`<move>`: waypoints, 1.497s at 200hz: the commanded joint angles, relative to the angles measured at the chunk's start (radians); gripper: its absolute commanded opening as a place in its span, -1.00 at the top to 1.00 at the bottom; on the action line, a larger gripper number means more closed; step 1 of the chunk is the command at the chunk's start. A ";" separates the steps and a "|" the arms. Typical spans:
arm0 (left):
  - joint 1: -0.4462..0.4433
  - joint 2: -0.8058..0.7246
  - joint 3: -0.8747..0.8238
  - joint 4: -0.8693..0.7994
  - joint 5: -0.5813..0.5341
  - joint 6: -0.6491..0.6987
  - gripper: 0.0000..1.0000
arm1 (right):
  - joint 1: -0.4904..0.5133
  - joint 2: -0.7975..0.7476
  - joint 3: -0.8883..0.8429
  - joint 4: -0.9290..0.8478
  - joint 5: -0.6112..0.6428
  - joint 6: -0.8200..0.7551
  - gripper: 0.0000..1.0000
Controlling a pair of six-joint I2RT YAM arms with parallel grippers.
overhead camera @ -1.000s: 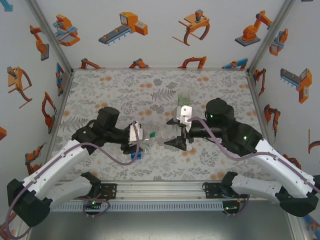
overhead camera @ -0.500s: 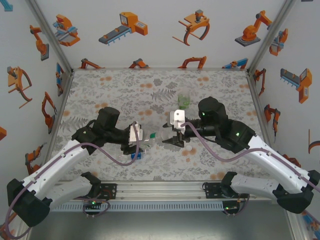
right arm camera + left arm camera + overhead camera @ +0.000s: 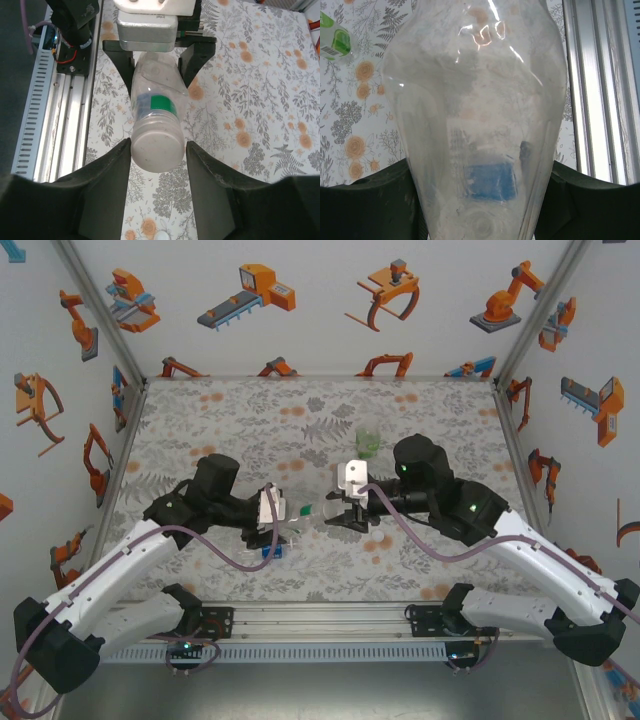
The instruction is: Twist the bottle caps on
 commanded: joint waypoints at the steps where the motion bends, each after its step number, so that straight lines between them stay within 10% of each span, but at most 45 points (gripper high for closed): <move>1: -0.003 -0.010 0.031 -0.016 0.037 0.023 1.00 | -0.002 0.006 -0.010 0.011 0.003 0.027 0.21; 72: -0.003 -0.015 0.031 -0.013 0.016 0.017 1.00 | -0.003 -0.033 -0.087 0.135 0.309 0.728 1.00; 139: -0.001 -0.008 0.033 0.002 0.011 0.009 1.00 | -0.002 -0.070 -0.130 0.053 0.593 1.537 1.00; 230: -0.003 -0.004 0.025 0.009 -0.014 -0.012 1.00 | -0.006 -0.070 -0.138 0.068 0.616 1.629 1.00; 259: -0.003 0.007 0.025 0.018 -0.031 -0.024 1.00 | -0.008 -0.035 -0.051 -0.011 0.619 1.535 0.04; 299: 0.001 0.039 0.041 0.023 -0.063 -0.055 1.00 | -0.026 0.028 -0.017 0.003 0.535 1.517 -0.17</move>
